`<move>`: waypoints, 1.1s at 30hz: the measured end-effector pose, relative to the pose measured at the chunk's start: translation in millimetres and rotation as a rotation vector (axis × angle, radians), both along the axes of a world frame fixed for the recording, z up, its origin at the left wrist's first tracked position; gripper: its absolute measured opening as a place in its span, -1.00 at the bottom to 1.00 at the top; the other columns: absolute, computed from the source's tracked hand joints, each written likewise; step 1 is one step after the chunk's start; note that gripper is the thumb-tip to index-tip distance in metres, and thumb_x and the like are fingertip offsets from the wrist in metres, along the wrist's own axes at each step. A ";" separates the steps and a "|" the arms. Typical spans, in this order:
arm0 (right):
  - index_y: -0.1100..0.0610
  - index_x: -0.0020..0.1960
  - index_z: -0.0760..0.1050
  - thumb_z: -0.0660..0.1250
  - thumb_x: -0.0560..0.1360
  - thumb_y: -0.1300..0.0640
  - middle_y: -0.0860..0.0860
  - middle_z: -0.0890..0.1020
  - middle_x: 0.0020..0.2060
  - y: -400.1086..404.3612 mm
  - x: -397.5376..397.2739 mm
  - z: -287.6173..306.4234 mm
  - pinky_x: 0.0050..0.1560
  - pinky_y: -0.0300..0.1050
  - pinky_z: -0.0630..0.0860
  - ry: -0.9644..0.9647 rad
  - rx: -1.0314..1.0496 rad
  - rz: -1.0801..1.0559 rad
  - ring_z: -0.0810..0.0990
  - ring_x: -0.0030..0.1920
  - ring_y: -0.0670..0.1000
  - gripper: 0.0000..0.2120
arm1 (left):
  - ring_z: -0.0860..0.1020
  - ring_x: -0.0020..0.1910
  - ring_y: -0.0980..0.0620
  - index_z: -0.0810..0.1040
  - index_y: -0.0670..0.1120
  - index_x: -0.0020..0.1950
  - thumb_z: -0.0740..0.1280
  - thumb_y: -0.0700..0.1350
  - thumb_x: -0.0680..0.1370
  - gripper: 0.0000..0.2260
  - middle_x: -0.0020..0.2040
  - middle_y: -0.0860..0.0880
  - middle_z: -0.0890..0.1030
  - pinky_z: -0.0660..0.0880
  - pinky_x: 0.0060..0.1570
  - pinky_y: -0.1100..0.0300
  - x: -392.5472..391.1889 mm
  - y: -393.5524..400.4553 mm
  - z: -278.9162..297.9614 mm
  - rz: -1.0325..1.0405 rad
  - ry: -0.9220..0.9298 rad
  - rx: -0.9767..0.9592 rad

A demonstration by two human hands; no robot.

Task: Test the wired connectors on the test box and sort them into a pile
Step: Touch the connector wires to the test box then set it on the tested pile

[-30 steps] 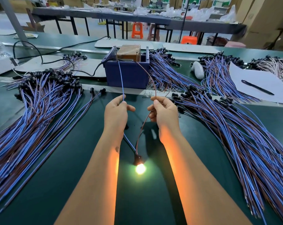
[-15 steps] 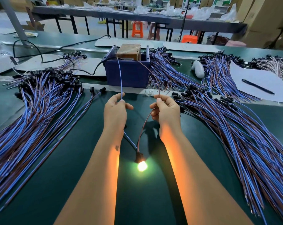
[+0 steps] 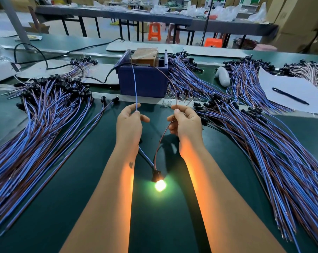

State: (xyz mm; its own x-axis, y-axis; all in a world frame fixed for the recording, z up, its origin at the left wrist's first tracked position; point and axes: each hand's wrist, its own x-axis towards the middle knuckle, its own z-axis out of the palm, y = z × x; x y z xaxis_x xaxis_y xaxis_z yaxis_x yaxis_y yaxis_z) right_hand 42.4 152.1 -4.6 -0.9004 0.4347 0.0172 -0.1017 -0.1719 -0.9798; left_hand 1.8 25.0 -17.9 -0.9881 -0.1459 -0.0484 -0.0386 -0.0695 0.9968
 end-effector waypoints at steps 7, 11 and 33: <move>0.11 0.04 0.56 0.18 0.63 0.25 -0.02 0.56 -0.38 -0.3 0.2 0.1 -0.46 -0.29 0.40 0.002 0.000 0.017 0.43 -0.48 -0.10 -0.81 | 0.19 -0.58 0.15 0.49 0.12 0.05 0.14 -0.19 0.62 -0.77 -0.40 0.09 0.63 0.20 -0.60 0.36 0.7 0.3 2.0 0.001 0.004 0.027; 0.10 0.01 0.57 0.18 0.62 0.25 -0.02 0.55 -0.38 -1.5 0.6 -0.1 -0.42 -0.27 0.40 0.051 0.014 -0.028 0.42 -0.47 -0.10 -0.81 | 0.18 -0.62 0.15 0.46 0.01 -0.01 0.14 -0.22 0.60 -0.83 -0.41 0.05 0.63 0.17 -0.61 0.34 3.1 0.8 4.9 -0.005 -0.004 0.060; 0.16 0.21 0.57 0.24 0.56 0.39 0.04 0.54 -0.35 -8.8 3.9 -1.2 -0.37 -0.32 0.42 0.088 0.249 0.341 0.44 -0.46 -0.18 -0.70 | 0.30 -0.54 0.16 0.47 -0.05 -0.21 0.30 -0.17 0.62 -0.81 -0.51 0.09 0.40 0.28 -0.51 0.32 8.7 5.6 14.1 -0.121 0.005 0.373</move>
